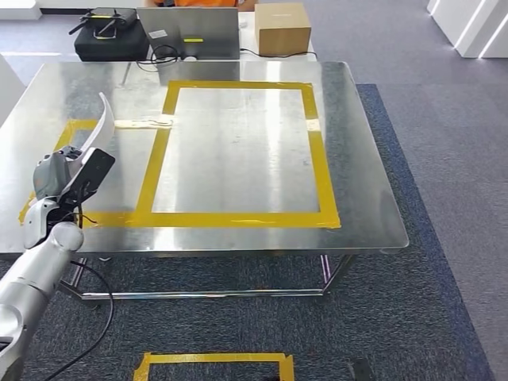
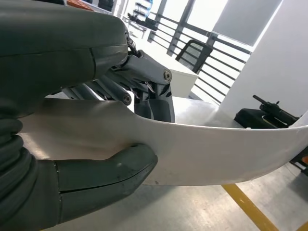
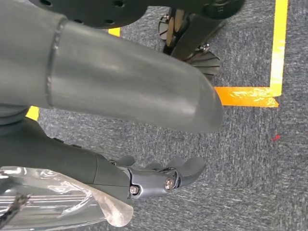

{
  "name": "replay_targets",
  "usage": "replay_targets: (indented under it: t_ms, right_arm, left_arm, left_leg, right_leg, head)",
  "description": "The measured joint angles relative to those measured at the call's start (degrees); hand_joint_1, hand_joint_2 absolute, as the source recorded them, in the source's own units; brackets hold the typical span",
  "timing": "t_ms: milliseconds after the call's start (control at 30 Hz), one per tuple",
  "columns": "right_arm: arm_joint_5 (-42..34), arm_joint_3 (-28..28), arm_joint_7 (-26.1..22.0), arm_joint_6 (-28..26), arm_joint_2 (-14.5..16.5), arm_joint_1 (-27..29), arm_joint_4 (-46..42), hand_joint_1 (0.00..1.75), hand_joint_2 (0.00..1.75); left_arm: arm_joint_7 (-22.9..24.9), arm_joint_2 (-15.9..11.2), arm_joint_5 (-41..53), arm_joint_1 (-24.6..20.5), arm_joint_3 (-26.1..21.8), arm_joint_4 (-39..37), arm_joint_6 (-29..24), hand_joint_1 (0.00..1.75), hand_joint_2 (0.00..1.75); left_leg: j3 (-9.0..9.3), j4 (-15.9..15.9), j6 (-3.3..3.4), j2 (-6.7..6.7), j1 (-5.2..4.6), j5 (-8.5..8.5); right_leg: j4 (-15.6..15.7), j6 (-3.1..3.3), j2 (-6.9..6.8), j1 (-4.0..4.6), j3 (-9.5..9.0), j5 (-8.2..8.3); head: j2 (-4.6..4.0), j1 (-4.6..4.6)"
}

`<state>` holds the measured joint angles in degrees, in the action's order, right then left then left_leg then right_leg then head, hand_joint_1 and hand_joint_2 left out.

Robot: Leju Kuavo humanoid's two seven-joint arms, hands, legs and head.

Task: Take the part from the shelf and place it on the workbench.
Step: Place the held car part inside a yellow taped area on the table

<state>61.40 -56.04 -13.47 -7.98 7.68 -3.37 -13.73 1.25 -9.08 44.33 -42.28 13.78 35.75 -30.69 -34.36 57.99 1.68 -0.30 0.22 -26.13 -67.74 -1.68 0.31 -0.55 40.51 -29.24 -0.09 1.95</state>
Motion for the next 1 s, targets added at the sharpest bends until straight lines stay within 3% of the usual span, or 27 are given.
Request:
replay_targets:
  t_ms: [67, 100, 233, 300, 367, 400, 433, 467, 567, 633, 700, 767, 800, 900, 933, 967, 1000]
  right_arm:
    - [0.0, 0.0, 0.0, 0.0, 0.0, -0.1, 0.0, 0.00, 0.00]
    - [0.0, 0.0, 0.0, 0.0, 0.0, -0.2, 0.0, 0.00, 0.00]
    - [0.0, 0.0, 0.0, 0.0, 0.0, -0.1, 0.0, 0.00, 0.00]
    - [0.0, 0.0, 0.0, 0.0, 0.0, -0.1, 0.0, 0.00, 0.00]
    - [0.1, 0.0, 0.0, 0.0, 0.0, 0.0, 0.0, 0.00, 0.00]
    - [0.1, 0.0, 0.1, 0.0, 0.0, 0.1, 0.0, 0.00, 0.00]
    - [0.2, 0.0, 0.1, 0.1, 0.0, 0.2, 0.0, 0.00, 0.00]
    - [0.2, 0.0, 0.1, 0.1, 0.0, 0.3, 0.0, 0.00, 0.00]
    - [0.8, 0.0, 0.0, 0.3, 0.0, 0.5, 0.1, 0.00, 0.00]
    - [1.1, 0.0, -0.1, 0.4, 0.0, 0.6, 0.1, 0.00, 0.00]
    - [1.4, 0.1, 0.2, 0.5, 0.0, 0.9, 0.1, 0.00, 0.00]
    - [1.8, 0.4, 0.4, 0.6, 0.0, 1.2, 0.1, 0.00, 0.00]
    - [1.9, 0.5, 0.5, 0.7, 0.0, 1.3, 0.1, 0.00, 0.00]
    - [2.1, 0.6, 0.6, 0.9, 0.0, 1.6, 0.1, 0.00, 0.00]
    - [2.2, 0.7, 0.6, 1.0, 0.1, 1.8, 0.1, 0.00, 0.00]
    - [2.2, 0.7, 0.6, 1.1, 0.1, 1.8, 0.1, 0.00, 0.00]
    - [2.2, 0.8, 0.6, 1.1, 0.1, 1.9, 0.1, 0.00, 0.00]
  left_arm:
    - [0.0, 0.0, 0.0, -0.2, 0.0, -0.6, -0.1, 1.75, 1.75]
    - [0.0, -0.1, 0.0, -0.4, 0.0, -0.9, -0.1, 1.75, 1.75]
    - [0.2, -0.2, 0.2, -0.6, 0.1, -1.8, -0.2, 1.75, 1.75]
    - [1.1, -0.3, 1.0, -0.9, 0.2, -2.5, 0.0, 1.75, 1.75]
    - [2.3, -0.4, 2.6, -0.9, 0.4, -3.6, 0.6, 1.75, 1.75]
    - [2.8, -0.5, 3.3, -0.8, 0.6, -4.3, 1.1, 1.75, 1.75]
    - [3.2, -0.5, 4.0, -0.5, 0.9, -5.0, 1.7, 1.75, 1.75]
    - [3.5, -0.5, 4.4, -0.2, 1.1, -5.6, 2.3, 1.75, 1.75]
    - [4.1, -0.4, 4.8, 0.2, 1.3, -7.0, 3.4, 1.75, 1.75]
    - [4.3, -0.3, 4.8, 0.5, 1.3, -7.8, 3.9, 1.75, 1.75]
    - [4.2, -0.1, 4.5, 1.0, 1.3, -8.6, 4.8, 1.75, 1.75]
    - [3.8, 0.2, 4.1, 1.2, 1.3, -9.1, 6.0, 1.75, 1.75]
    - [3.6, 0.3, 4.0, 1.2, 1.3, -9.3, 6.5, 1.75, 1.75]
    - [3.2, 0.8, 4.1, 1.4, 1.3, -9.9, 8.2, 1.75, 1.75]
    - [3.1, 0.9, 4.2, 1.5, 1.3, -10.2, 8.9, 1.75, 1.75]
    - [3.1, 0.9, 4.2, 1.6, 1.3, -10.3, 9.6, 1.75, 1.75]
    - [2.9, 1.0, 4.1, 1.6, 1.3, -10.4, 10.3, 1.31, 1.75]
  left_leg:
    - [-0.01, 0.2, -0.33, -0.06, -0.20, -0.26]
    - [-0.05, 0.3, -0.57, -0.06, -0.26, -0.33]
    - [-0.21, 0.7, -1.71, -0.05, -0.07, -0.84]
    - [-1.97, 4.9, -2.31, 0.00, 0.08, -3.45]
    - [-5.42, 12.6, -2.73, 0.02, 0.21, -7.00]
    - [-6.82, 15.6, -2.85, 0.02, 0.27, -7.95]
    - [-7.40, 16.7, -2.89, 0.03, 0.30, -7.83]
    - [-6.87, 15.4, -2.85, 0.03, 0.33, -6.58]
    - [-1.44, 3.8, -2.34, 0.08, 0.26, -1.17]
    - [0.23, 0.1, -1.92, 0.07, 0.04, -0.44]
    - [0.31, -0.1, -1.38, 0.02, -0.04, -0.36]
    - [0.53, -0.5, -0.68, 0.01, 0.16, -0.11]
    - [0.63, -0.6, -0.37, 0.03, 0.29, 0.01]
    - [0.65, -0.6, 0.00, 0.11, 0.27, -0.02]
    - [0.66, -0.6, 0.02, 0.11, 0.26, -0.04]
    - [0.71, -0.6, 0.02, 0.09, 0.26, -0.05]
    - [0.79, -0.6, -0.04, 0.06, 0.28, -0.09]
  right_leg:
    - [7.4, 0.46, 0.05, 0.14, -3.77, 2.60]
    - [9.2, 0.63, 0.10, 0.24, -4.79, 2.92]
    - [10.0, 1.60, 0.15, 0.20, -5.30, 3.00]
    - [10.3, 2.13, 0.12, -0.06, -5.52, 3.16]
    - [10.2, 2.33, 0.14, -0.05, -5.57, 3.09]
    - [10.2, 2.36, 0.14, -0.05, -5.60, 3.07]
    - [10.2, 2.36, 0.15, -0.05, -5.63, 3.04]
    - [10.2, 2.33, 0.15, -0.05, -5.66, 3.01]
    - [10.0, 1.97, 0.19, 0.07, -5.68, 2.87]
    - [10.0, 1.46, 0.22, 0.22, -5.55, 2.90]
    - [10.2, 0.84, 0.20, 0.22, -5.56, 2.95]
    - [9.0, 0.21, 0.14, 0.13, -4.85, 1.85]
    - [6.7, -0.06, 0.12, 0.08, -3.75, 0.48]
    - [-4.5, -0.58, 0.04, -0.06, 1.58, -4.42]
    - [-6.5, -0.67, 0.03, -0.07, 2.54, -4.72]
    - [-6.1, -0.70, 0.01, -0.09, 2.33, -3.94]
    - [-3.4, -0.67, -0.02, -0.12, 0.90, -2.25]
  head:
    - [0.00, -0.07]
    - [0.00, -0.08]
    - [0.00, -0.11]
    - [0.00, -0.22]
    - [0.00, -0.30]
    - [0.00, -0.30]
    - [0.00, -0.31]
    - [0.00, -0.31]
    - [0.00, -0.31]
    - [0.00, -0.26]
    - [0.00, -0.23]
    - [0.00, -0.15]
    - [0.00, -0.08]
    - [0.00, 0.04]
    - [0.00, 0.04]
    - [0.00, 0.07]
    - [0.00, 0.06]
